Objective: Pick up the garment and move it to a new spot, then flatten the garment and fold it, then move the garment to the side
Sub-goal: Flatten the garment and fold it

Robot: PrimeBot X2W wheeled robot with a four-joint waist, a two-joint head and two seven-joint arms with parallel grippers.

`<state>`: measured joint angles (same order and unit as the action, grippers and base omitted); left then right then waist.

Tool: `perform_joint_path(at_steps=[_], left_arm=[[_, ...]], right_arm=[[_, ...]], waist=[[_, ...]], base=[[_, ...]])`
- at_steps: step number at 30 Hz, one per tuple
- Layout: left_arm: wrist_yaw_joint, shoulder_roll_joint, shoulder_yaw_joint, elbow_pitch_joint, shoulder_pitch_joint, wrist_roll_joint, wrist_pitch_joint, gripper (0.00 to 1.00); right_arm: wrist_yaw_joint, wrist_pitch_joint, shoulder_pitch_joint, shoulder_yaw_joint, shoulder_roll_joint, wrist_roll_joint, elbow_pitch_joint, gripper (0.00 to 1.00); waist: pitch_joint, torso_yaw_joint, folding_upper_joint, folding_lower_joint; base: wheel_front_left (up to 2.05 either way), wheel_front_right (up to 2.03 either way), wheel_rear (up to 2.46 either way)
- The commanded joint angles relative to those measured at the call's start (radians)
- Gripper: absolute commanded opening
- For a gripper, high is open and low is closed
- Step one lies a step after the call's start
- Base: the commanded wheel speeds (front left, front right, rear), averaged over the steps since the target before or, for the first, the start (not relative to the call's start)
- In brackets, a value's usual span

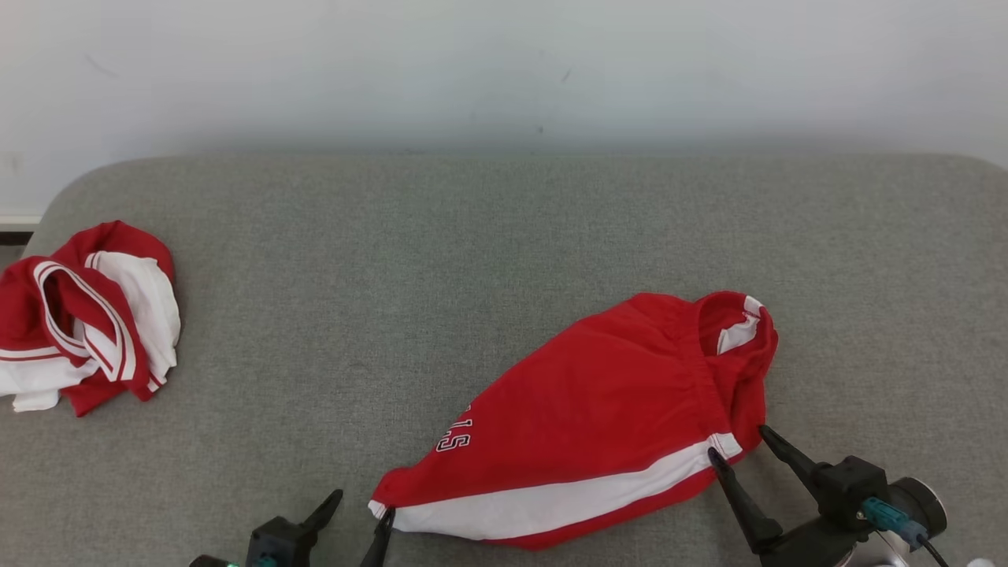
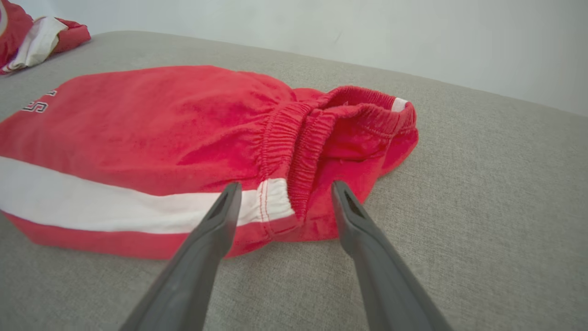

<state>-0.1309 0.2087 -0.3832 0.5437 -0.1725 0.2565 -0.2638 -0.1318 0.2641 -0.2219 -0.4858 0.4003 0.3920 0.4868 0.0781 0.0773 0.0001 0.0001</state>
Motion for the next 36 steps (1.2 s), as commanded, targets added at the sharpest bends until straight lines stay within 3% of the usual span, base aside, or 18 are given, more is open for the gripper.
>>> perform_joint_path(at_steps=[1, 9, 17, 18, 19, 20, 21, 27, 36], left_arm=[[0.001, 0.013, -0.016, 0.02, -0.026, 0.022, -0.001, 1.0], [0.001, 0.026, -0.135, 0.116, -0.113, 0.086, -0.001, 1.0], [0.001, 0.001, -0.202, 0.166, -0.16, 0.14, 0.0, 1.0], [0.001, -0.005, -0.212, 0.172, -0.163, 0.147, 0.002, 0.84], [0.001, -0.01, -0.222, 0.177, -0.165, 0.151, 0.003, 0.38], [0.001, -0.014, -0.233, 0.18, -0.169, 0.157, 0.003, 0.09], [0.0, -0.016, -0.241, 0.18, -0.172, 0.164, 0.003, 0.0], [0.001, -0.003, -0.216, 0.121, -0.169, 0.21, -0.001, 0.0], [0.001, 0.019, -0.132, -0.006, -0.154, 0.189, -0.001, 0.0]], right_arm=[[0.002, 0.0, -0.024, -0.024, 0.015, 0.017, 0.015, 1.0], [0.002, 0.0, -0.097, -0.132, 0.062, 0.055, 0.029, 1.0], [0.002, 0.0, -0.121, -0.218, 0.089, 0.085, 0.045, 1.0], [0.002, 0.0, -0.121, -0.234, 0.09, 0.095, 0.053, 0.32], [0.002, 0.0, -0.128, -0.25, 0.093, 0.098, 0.053, 0.17], [0.002, 0.0, -0.134, -0.262, 0.096, 0.107, 0.051, 0.0], [0.002, 0.0, -0.137, -0.271, 0.099, 0.115, 0.052, 0.0], [0.002, 0.0, -0.148, -0.27, 0.105, 0.141, 0.008, 0.0], [0.002, 0.0, -0.134, -0.18, 0.092, 0.166, -0.118, 0.0]], waist=[[0.015, 0.003, -0.0001, -0.0001], [0.043, 0.013, -0.0001, -0.0001], [0.062, 0.022, -0.0001, -0.0001], [0.063, 0.023, -0.0001, -0.0001], [0.064, 0.025, -0.0001, -0.0001], [0.065, 0.026, -0.0001, -0.0001], [0.065, 0.026, -0.0001, -0.0001], [0.053, 0.021, -0.0001, -0.0001], [0.029, 0.016, -0.0001, -0.0001]], base=[[0.0, 0.0, 0.0], [0.0, 0.0, 0.0], [0.0, 0.0, 0.0], [0.0, 0.0, 0.0], [0.0, 0.0, 0.0], [0.0, 0.0, 0.0], [0.0, 0.0, 0.0], [0.0, 0.0, 0.0], [0.0, 0.0, 0.0]])
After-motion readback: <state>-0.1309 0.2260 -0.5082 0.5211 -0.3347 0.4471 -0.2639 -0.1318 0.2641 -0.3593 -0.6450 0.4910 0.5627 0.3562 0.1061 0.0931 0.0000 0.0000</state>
